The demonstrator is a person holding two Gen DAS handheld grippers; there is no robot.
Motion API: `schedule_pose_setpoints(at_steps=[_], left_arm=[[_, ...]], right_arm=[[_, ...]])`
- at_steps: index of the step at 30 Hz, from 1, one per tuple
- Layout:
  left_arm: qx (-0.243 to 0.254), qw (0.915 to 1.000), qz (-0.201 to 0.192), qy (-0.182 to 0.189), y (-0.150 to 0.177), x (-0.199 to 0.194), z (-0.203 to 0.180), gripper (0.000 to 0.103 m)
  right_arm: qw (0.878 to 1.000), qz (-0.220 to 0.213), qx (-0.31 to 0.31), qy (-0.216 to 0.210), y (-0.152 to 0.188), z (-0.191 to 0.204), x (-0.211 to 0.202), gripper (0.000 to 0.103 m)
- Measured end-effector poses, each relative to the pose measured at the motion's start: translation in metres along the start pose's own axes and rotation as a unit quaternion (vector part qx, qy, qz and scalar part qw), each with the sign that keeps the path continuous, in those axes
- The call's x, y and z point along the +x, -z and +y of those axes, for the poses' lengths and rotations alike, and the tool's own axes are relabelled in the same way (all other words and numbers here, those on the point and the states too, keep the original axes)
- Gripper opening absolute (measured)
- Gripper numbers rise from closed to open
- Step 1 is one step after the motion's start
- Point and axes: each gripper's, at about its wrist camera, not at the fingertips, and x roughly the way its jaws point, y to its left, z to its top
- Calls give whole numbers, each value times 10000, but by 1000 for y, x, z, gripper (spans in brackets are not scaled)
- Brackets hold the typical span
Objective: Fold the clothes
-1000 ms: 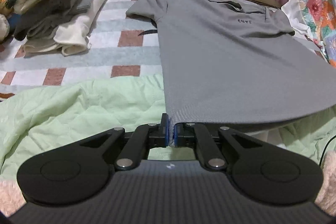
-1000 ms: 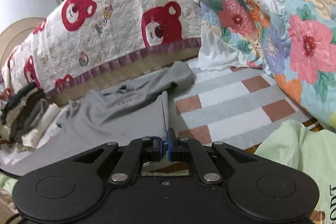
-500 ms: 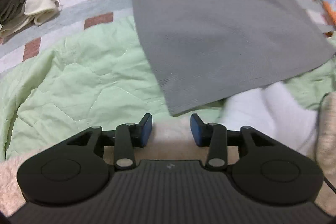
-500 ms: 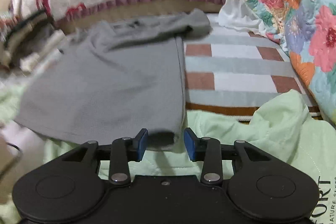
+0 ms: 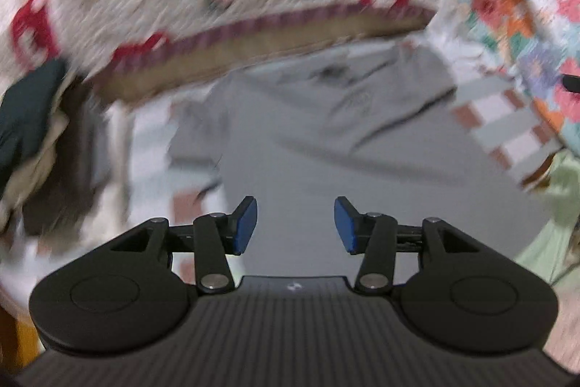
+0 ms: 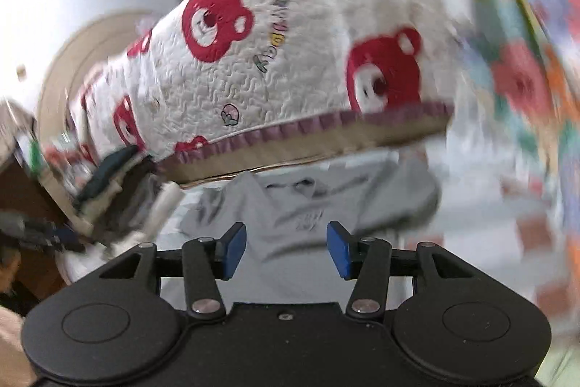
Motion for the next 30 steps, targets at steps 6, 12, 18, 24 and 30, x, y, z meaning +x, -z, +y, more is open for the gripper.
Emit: schedule_pose_setpoints(at_steps=[6, 12, 18, 24, 30], left_arm=[[508, 9984, -124, 190, -62, 63, -60, 46], [903, 9943, -144, 544, -96, 132, -88, 51], [1139, 9929, -189, 269, -126, 246, -105, 51], [759, 9960, -444, 131, -130, 326, -107, 52], [770, 9951, -496, -367, -123, 380, -110, 49]], right_arm=[[9902, 1248, -401, 477, -88, -9, 73, 55], [9834, 1455, 926, 557, -104, -75, 104, 56], [9025, 339, 4294, 70, -10, -171, 110, 57], [8861, 844, 4486, 798, 54, -193, 147, 58], [8336, 149, 5522, 88, 92, -195, 174, 58]])
